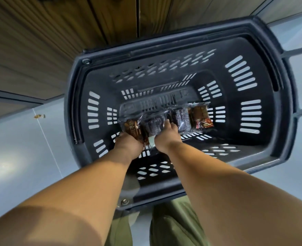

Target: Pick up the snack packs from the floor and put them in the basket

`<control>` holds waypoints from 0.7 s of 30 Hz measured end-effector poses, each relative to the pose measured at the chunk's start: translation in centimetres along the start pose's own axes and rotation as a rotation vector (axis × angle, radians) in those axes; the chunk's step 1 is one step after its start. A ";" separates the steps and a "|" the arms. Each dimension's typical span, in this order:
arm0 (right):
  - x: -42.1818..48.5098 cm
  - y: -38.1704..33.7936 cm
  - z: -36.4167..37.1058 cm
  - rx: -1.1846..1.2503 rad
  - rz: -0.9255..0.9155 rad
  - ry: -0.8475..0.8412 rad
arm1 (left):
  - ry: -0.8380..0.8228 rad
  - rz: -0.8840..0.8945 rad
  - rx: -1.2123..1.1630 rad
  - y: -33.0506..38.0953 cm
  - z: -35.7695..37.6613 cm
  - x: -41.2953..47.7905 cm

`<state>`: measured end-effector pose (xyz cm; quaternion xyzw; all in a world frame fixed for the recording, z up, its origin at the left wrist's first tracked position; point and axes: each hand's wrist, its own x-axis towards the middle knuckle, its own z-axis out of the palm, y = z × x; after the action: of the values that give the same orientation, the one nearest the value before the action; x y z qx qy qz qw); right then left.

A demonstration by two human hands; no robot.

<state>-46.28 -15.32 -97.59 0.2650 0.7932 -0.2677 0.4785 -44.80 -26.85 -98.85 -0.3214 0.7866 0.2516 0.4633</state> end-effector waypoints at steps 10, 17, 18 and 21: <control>-10.9 -4.6 -7.9 -0.009 -0.178 0.190 | 0.150 0.172 0.055 4.9 -9.3 -11.7; -24.1 -8.6 -15.7 -0.005 -0.380 0.350 | 0.265 0.313 0.106 9.5 -18.1 -24.4; -26.1 -8.9 -16.7 -0.014 -0.398 0.367 | 0.273 0.319 0.108 9.7 -19.2 -26.3; -31.8 -9.9 -19.2 0.006 -0.426 0.400 | 0.265 0.319 0.102 10.3 -22.4 -31.3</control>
<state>-52.07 -14.60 -59.60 0.1414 0.9089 -0.3067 0.2447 -53.74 -26.96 -60.04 -0.1994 0.8933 0.2370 0.3258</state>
